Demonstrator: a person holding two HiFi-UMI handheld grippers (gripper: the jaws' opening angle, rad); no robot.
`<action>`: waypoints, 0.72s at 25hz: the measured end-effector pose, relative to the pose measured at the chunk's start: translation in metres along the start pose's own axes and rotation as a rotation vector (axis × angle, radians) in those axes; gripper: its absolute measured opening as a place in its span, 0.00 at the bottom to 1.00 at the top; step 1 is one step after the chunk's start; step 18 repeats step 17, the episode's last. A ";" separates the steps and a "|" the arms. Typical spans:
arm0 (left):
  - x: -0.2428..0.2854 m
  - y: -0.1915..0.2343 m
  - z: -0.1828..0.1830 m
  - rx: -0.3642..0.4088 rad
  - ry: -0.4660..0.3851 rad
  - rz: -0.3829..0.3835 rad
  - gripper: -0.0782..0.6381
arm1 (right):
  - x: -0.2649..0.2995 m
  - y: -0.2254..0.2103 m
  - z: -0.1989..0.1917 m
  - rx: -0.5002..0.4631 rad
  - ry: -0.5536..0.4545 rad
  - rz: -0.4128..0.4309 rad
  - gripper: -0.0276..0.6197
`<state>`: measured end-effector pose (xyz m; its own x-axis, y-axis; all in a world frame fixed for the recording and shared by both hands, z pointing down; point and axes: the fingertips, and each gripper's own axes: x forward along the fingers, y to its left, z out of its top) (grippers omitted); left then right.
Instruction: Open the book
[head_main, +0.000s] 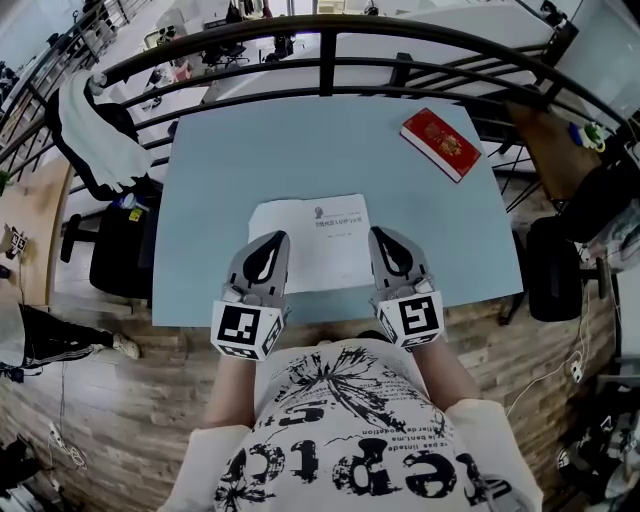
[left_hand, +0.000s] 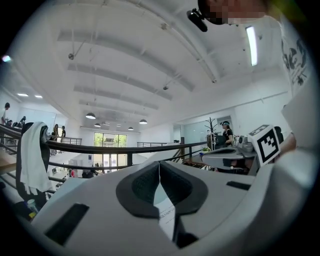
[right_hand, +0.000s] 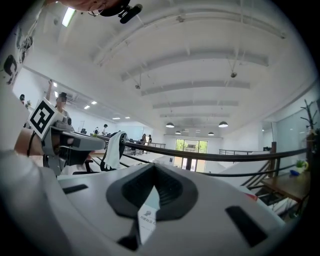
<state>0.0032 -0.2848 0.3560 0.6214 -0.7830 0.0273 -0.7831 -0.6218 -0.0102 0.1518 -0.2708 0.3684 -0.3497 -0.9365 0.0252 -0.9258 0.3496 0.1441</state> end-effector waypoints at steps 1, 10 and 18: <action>0.001 0.000 0.000 0.000 -0.001 0.002 0.14 | 0.001 0.000 0.000 -0.003 0.002 0.005 0.06; 0.007 0.002 0.002 0.022 0.001 0.007 0.14 | 0.007 -0.005 -0.002 -0.014 0.007 -0.003 0.06; 0.008 0.006 0.003 0.017 -0.009 0.008 0.14 | 0.009 -0.005 0.000 -0.029 0.008 -0.008 0.06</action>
